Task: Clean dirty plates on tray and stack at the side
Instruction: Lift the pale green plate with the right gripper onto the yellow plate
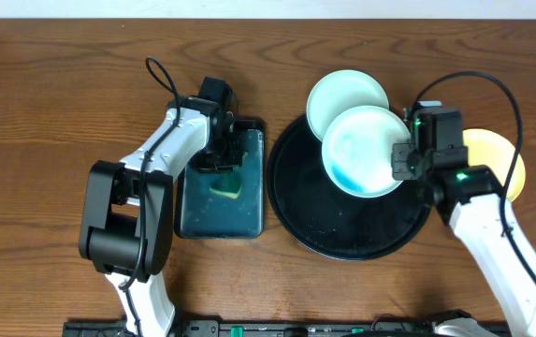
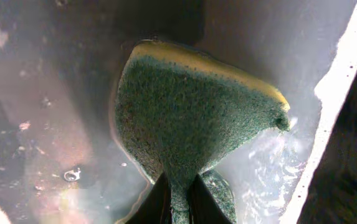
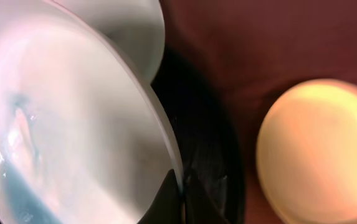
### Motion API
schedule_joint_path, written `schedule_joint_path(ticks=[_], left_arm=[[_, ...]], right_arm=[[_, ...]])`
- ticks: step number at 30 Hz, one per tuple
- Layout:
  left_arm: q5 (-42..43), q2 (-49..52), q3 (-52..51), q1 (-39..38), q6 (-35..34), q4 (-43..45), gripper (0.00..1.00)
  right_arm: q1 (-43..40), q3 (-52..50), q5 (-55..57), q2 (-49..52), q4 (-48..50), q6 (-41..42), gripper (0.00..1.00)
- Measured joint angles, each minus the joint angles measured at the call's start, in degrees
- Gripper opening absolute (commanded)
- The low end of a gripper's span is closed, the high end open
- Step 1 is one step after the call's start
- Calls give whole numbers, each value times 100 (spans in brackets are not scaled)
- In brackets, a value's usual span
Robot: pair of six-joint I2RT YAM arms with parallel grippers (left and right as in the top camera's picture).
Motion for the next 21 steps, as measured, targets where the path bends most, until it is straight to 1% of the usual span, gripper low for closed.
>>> schedule_joint_path(ticks=[7, 16, 21], left_arm=[[0, 0, 0, 0, 0, 0, 8], [15, 0, 0, 0, 0, 13, 8], [20, 0, 0, 0, 0, 15, 8]], right_arm=[[739, 0, 1255, -201, 232, -479, 1], [1740, 0, 2712, -201, 695, -1449, 1], [2212, 0, 3215, -199, 970, -1878, 1]])
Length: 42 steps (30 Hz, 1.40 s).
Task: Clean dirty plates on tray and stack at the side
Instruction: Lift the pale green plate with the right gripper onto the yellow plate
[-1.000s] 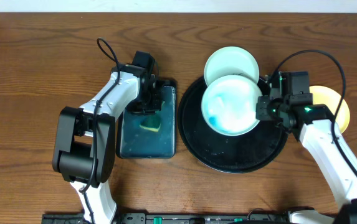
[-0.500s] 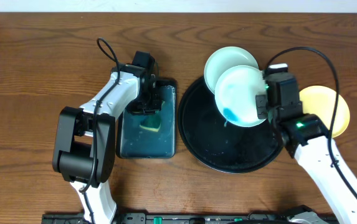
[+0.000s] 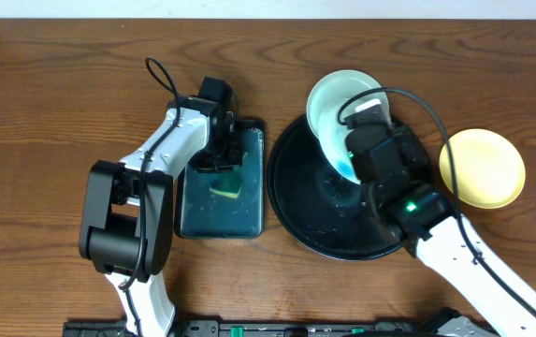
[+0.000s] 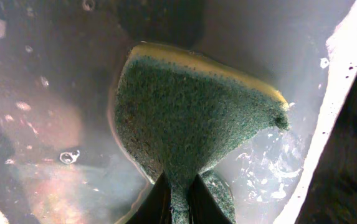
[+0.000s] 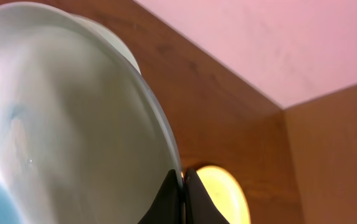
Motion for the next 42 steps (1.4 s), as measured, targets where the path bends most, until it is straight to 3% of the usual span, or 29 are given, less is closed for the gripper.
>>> schedule_joint_path(ticks=[14, 34, 38, 42], left_arm=[[2, 0, 0, 0, -2, 2, 8], [2, 2, 0, 0, 0, 2, 8], [2, 2, 0, 0, 0, 2, 8], [4, 7, 0, 0, 0, 4, 8]], right_arm=[[466, 0, 601, -2, 525, -715, 1], [461, 0, 651, -2, 540, -796, 1], [369, 0, 651, -2, 494, -557, 1], [-160, 9, 621, 15, 109, 553, 1]])
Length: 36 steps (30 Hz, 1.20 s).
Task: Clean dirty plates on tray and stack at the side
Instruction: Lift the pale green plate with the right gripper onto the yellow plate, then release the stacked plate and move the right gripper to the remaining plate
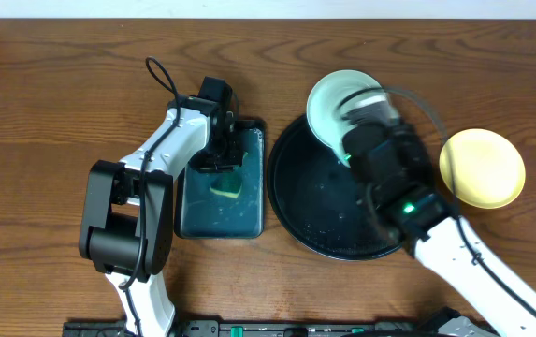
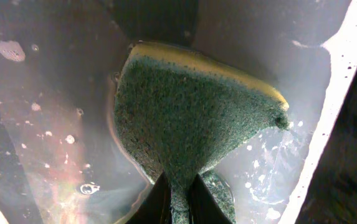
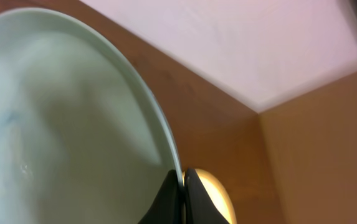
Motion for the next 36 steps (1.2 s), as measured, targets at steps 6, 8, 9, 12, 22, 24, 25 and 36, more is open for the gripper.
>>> schedule_joint_path(ticks=[6, 8, 9, 12, 22, 24, 25, 36], left_arm=[[15, 4, 0, 0, 0, 0, 8], [15, 4, 0, 0, 0, 0, 8], [15, 4, 0, 0, 0, -2, 8], [15, 4, 0, 0, 0, 0, 8], [15, 4, 0, 0, 0, 0, 8], [15, 4, 0, 0, 0, 0, 8], [15, 4, 0, 0, 0, 0, 8], [15, 4, 0, 0, 0, 0, 8]], right_arm=[[-1480, 20, -992, 352, -914, 2094, 1], [-1974, 20, -1541, 522, -1049, 2559, 1], [-2253, 20, -1853, 621, -1097, 2765, 1], [-2981, 17, -2699, 822, -1145, 3165, 1], [-4885, 20, -3921, 848, -1248, 3711, 1], [-5167, 20, -3982, 848, -1327, 3735, 1], [-5289, 20, -4002, 848, -1360, 3746, 1], [-5978, 20, -4094, 848, -1410, 3840, 33]])
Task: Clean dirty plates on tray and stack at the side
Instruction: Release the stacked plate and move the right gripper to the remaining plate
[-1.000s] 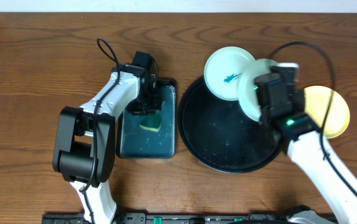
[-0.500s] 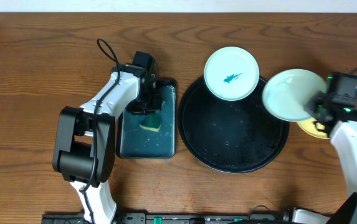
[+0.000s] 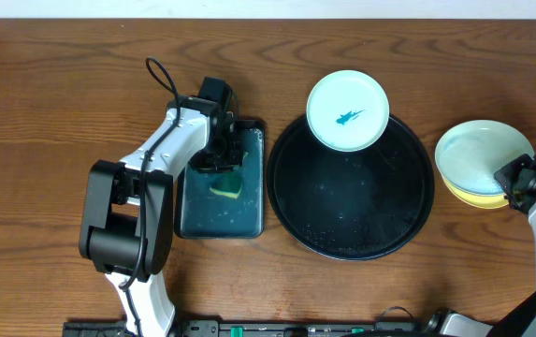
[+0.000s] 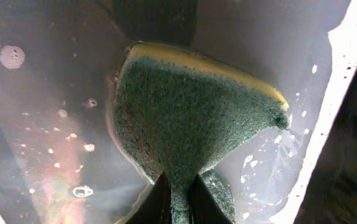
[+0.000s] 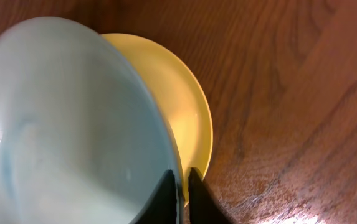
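My right gripper (image 3: 514, 178) is shut on the rim of a pale green plate (image 3: 478, 153), which lies tilted on a yellow plate (image 3: 474, 197) on the table at the right. The right wrist view shows the pale plate (image 5: 66, 124) over the yellow plate (image 5: 181, 99), its rim between my right gripper's (image 5: 183, 186) fingers. A second pale plate (image 3: 347, 110) with a blue smear rests on the back rim of the black tray (image 3: 352, 220). My left gripper (image 4: 179, 196) is shut on a green and yellow sponge (image 4: 190, 118) in the water basin (image 3: 202, 220).
The dark basin holds soapy water and stands just left of the tray. Bare wood lies in front of the tray and at the far left. The table's right edge is close behind my right arm.
The right gripper held the pale plate tilted up over the back of the tray; it now holds the plate down on the yellow plate at the right. The smeared plate shows uncovered.
The right gripper first held a blue-smeared pale plate flat over the tray's right side. Then the plate stood tilted up over the tray at two moments. Now it rests on the yellow plate. The left gripper kept the sponge in the basin throughout.
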### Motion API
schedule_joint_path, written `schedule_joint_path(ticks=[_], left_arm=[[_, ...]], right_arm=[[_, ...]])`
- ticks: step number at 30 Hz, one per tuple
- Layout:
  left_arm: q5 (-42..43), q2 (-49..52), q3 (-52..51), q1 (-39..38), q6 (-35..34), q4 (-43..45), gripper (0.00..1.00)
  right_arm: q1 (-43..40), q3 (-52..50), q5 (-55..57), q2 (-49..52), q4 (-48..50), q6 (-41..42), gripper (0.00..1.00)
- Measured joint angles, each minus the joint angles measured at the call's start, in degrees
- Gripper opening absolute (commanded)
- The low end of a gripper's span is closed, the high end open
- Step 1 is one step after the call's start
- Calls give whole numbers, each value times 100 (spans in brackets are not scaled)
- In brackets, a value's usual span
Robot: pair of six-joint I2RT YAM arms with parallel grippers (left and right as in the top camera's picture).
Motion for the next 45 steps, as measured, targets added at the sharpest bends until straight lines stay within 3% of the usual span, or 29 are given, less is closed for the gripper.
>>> schedule_joint_path(ticks=[3, 11, 18, 28, 37, 45], left_arm=[[0, 0, 0, 0, 0, 0, 8], [0, 0, 0, 0, 0, 0, 8], [0, 0, 0, 0, 0, 2, 8], [0, 0, 0, 0, -2, 2, 8], [2, 0, 0, 0, 0, 2, 8], [0, 0, 0, 0, 0, 2, 8]], right_arm=[[-15, 0, -70, 0, 48, 13, 44], [-4, 4, -1467, 0, 809, -525, 55], [450, 4, -2706, 0, 1163, -1255, 59], [1670, 4, -3082, 457, 1604, -2245, 62], [2439, 4, -3064, 1360, 2411, -2369, 54], [2765, 4, -2638, 2063, 2988, -1821, 43]])
